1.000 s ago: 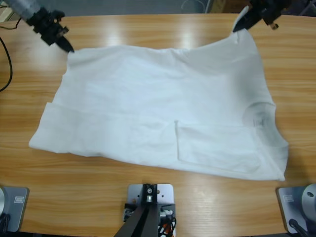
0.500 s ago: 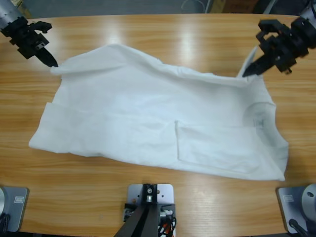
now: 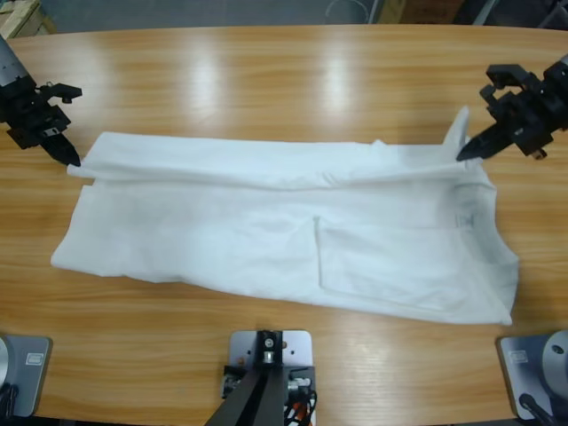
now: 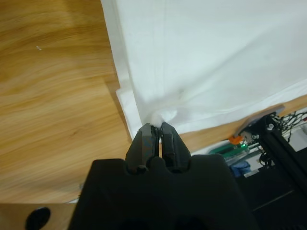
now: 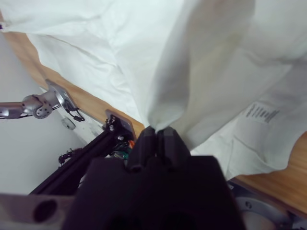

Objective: Fold clothes

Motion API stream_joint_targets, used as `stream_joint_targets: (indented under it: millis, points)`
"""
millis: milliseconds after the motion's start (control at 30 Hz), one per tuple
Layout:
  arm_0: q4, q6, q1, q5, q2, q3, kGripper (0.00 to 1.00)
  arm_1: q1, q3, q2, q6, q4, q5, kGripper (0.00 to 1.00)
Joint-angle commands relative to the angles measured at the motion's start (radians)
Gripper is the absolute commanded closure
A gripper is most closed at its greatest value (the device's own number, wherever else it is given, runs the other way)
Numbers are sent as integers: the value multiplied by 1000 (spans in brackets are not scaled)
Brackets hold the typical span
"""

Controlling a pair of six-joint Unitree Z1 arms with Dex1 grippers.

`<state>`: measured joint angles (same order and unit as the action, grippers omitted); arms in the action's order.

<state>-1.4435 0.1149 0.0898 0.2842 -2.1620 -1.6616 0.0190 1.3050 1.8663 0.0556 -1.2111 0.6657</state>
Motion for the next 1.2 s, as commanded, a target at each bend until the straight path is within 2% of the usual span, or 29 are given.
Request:
stream_joint_targets:
  millis: [33,133,300,467,667,700,733,767,800,1067,1100,1200]
  points:
    - [20,7,-19,-11,16,36,1000,-8,-39,-99,-25,-35,-11,1000]
    - [18,5,-19,-5,33,42,1000,-7,-24,-137,-32,-68,17,1000]
    - [23,2,-13,-6,52,108,1000,-2,-154,-179,-40,-27,15,1000]
    - [41,2,-13,-7,48,137,1000,-2,-264,-122,-40,93,14,1000]
    - [88,-12,-13,-11,33,165,1000,-2,-273,-77,-40,128,0,1000]
    - [94,-11,-10,-11,30,164,970,-2,-278,-76,-40,132,0,1000]
    - [97,-6,-4,-16,33,161,399,-2,-283,-76,-40,135,0,1000]
    - [97,-8,-2,-29,43,157,30,-2,-287,-77,-40,136,0,1000]
    - [97,-13,-2,-41,53,149,1,-2,-288,-78,-40,137,0,1000]
    - [92,-58,8,-48,123,103,3,-2,-296,-75,-40,142,6,1000]
    - [92,-60,19,-42,119,103,32,-2,-298,-75,-40,142,7,1000]
    - [92,-91,75,6,116,108,312,-2,-305,-76,-40,139,11,1000]
